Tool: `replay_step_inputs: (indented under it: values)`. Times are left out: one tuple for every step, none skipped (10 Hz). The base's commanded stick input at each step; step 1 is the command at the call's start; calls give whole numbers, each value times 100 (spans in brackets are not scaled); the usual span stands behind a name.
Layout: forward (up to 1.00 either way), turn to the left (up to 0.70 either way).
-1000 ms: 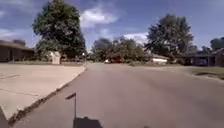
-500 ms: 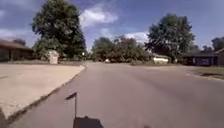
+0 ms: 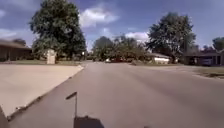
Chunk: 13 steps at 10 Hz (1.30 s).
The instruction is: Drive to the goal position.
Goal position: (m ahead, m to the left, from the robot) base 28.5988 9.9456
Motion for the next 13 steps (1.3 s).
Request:
replay_step_inputs:
  values:
    - [100,-38]
    - [100,-39]
    - [100,-5]
    - [100,0]
    - [100,0]
    - [100,0]
    - [100,0]
    - [100,0]
    - [100,0]
    - [100,0]
    - [100,0]
    - [100,0]
    - [100,0]
